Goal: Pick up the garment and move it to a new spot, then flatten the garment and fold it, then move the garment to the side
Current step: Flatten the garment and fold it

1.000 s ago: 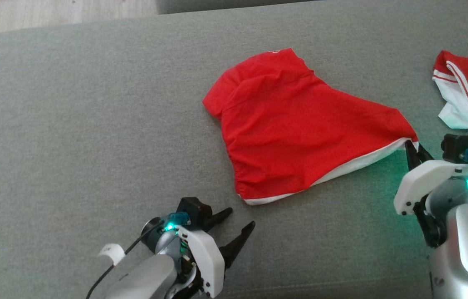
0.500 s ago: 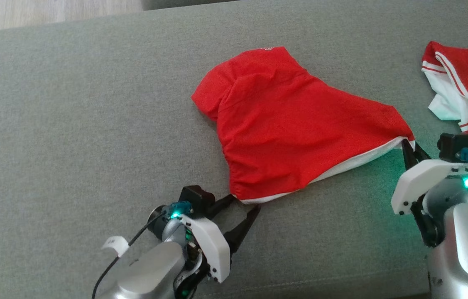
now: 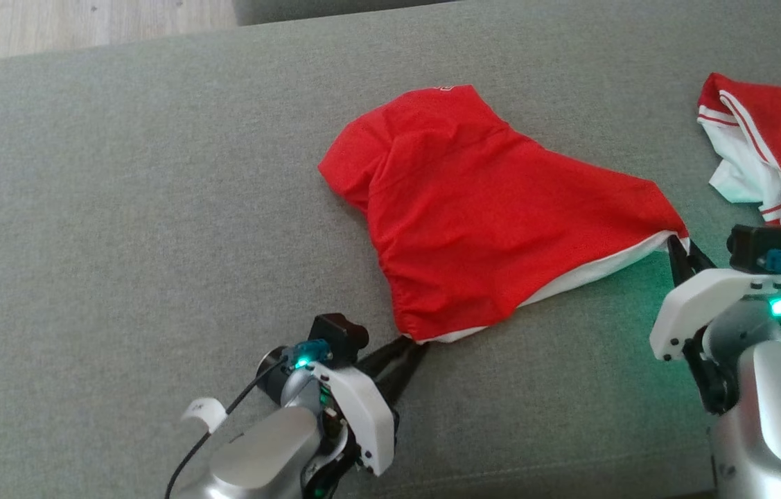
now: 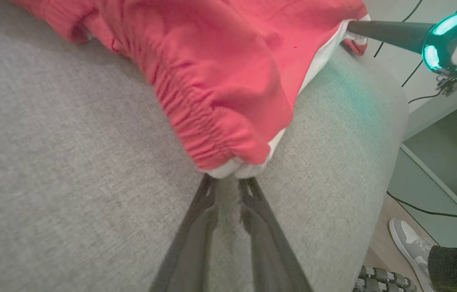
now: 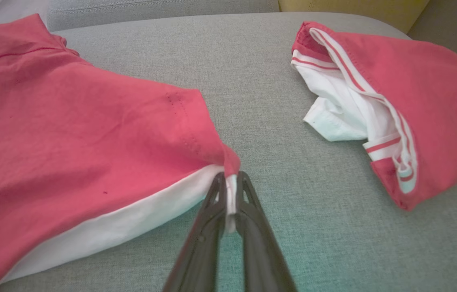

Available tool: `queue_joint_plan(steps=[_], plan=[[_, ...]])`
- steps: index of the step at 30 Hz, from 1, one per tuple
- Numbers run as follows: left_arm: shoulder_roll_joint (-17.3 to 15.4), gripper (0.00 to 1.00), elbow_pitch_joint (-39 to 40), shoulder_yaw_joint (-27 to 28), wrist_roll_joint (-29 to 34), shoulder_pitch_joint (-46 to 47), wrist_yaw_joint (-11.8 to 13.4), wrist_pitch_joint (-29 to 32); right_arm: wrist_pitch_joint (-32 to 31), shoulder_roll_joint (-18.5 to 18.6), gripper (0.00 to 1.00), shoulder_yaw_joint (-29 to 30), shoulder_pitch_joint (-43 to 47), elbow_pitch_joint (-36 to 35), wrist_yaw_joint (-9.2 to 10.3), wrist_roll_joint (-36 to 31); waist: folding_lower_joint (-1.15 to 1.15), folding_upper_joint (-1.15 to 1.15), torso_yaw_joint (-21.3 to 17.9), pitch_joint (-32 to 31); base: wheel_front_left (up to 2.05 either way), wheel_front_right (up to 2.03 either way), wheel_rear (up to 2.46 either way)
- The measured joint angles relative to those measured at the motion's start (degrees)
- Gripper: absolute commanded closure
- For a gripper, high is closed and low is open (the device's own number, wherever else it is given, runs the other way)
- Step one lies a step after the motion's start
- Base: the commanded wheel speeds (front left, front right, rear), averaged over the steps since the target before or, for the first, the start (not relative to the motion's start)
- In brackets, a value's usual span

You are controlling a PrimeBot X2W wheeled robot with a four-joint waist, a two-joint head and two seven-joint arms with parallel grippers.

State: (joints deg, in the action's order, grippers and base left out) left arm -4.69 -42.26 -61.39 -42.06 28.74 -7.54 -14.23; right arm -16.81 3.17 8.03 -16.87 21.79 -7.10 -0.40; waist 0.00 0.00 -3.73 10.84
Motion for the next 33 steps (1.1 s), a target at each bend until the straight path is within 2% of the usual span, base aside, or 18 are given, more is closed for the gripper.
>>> queue_joint_plan(steps=[1,2,7,9,14,18,24,33], plan=[[0.1,0.91,-0.2,-0.2,0.0,0.0,0.0,0.0,0.0,0.0,1.0,0.0,0.0,0.0,0.0,0.0,0.0,0.0,0.0,0.0,0.0,0.0,0.0],[0.1,1.0,-0.4,-0.5,0.0,0.0,0.0,0.0,0.0,0.0,1.0,0.0,0.0,0.0,0.0,0.4,0.0,0.0,0.0,-0.1,0.0,0.0,0.0],[-0.1,1.0,0.1,0.2,-0.7,0.0,0.0,0.0,0.7,-0.2,1.0,-0.1,0.5,-1.1,0.0,3.8,0.0,0.0,0.2,-0.9,0.0,0.0,0.0],[-1.0,1.0,2.4,3.0,-1.0,-0.4,0.0,-0.1,0.7,-0.3,1.0,-0.7,1.7,-3.6,0.0,7.3,0.0,0.0,0.3,-1.5,0.0,0.0,0.0],[-6.1,1.0,12.8,9.3,-1.0,-3.0,1.3,-0.1,-1.4,-0.5,1.0,-0.7,5.9,-14.5,0.0,16.8,0.0,0.0,1.1,-3.6,0.0,0.0,0.0],[-11.0,1.0,23.8,12.1,-2.1,-8.3,2.8,-0.1,-5.0,-0.6,1.0,0.4,10.3,-25.5,0.0,24.1,0.0,0.0,1.9,-5.6,0.0,0.0,0.0],[-17.9,1.0,44.1,15.4,-4.8,-13.4,8.0,2.6,-9.2,-0.7,1.0,2.7,15.8,-40.1,0.0,30.4,0.0,0.0,2.7,-8.0,0.0,0.0,0.0],[-27.6,1.0,73.2,21.8,-6.5,-16.3,14.4,9.0,-12.8,-0.7,1.0,5.1,16.1,-59.3,0.0,39.1,0.0,0.0,2.7,-7.7,0.0,0.0,0.0]])
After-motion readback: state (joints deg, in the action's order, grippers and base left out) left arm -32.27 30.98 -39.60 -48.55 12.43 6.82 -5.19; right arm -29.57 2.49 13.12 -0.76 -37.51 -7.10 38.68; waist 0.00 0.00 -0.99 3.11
